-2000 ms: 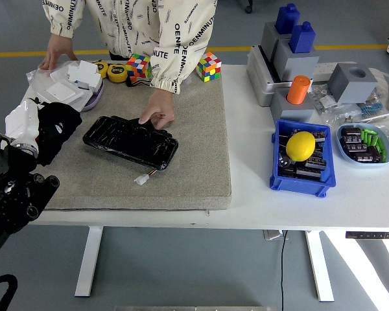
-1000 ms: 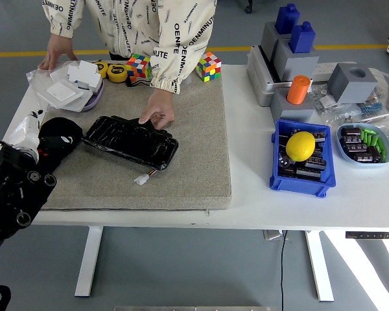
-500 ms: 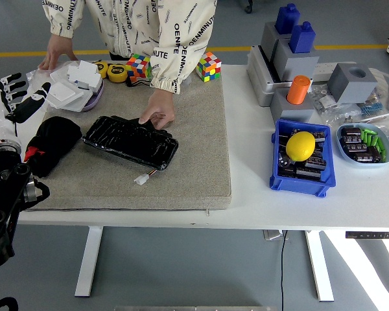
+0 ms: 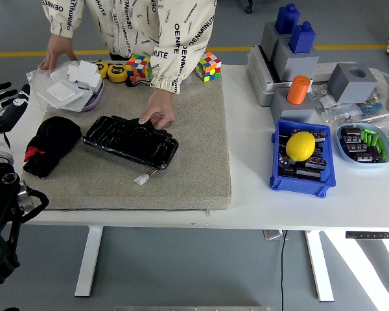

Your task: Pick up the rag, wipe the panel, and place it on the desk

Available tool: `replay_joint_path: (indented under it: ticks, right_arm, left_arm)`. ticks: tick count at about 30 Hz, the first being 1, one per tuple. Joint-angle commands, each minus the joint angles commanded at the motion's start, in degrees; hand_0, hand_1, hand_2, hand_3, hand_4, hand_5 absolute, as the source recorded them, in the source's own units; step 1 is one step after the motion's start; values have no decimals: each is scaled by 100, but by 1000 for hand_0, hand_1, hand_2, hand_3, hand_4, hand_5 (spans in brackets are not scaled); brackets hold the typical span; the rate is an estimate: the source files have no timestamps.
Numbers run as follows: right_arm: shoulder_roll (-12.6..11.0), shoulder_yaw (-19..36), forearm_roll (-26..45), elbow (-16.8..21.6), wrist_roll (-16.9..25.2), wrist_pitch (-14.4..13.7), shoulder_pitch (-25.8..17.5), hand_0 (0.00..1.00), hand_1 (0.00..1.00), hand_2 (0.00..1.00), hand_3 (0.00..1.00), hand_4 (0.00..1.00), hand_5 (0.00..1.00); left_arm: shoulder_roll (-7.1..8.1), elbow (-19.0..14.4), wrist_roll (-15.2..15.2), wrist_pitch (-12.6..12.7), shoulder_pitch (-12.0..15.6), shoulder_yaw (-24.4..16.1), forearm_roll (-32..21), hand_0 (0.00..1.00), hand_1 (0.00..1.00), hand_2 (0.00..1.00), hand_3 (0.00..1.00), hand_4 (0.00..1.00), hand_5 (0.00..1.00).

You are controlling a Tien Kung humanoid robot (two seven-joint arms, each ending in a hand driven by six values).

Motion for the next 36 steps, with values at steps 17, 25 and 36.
replay_joint_path:
  ticks: [17, 25, 36]
  right_arm:
    - [0, 98, -75, -30, 1, -7, -21, 545, 560, 490, 522, 887, 355]
    - [34, 146, -100, -34, -9, -7, -36, 545, 559, 490, 522, 886, 355]
    - [30, 235, -153, -47, -11, -10, -35, 544, 559, 490, 522, 884, 357]
  left_arm:
    - [-74, -98, 46, -35, 106, -83, -58, 441, 566, 569, 591, 848, 204]
    - [-104, -115, 54, -42, 157, -151, -68, 441, 567, 569, 590, 848, 204]
    - [-124, -158, 112, -102, 167, -239, -60, 440, 563, 568, 590, 847, 204]
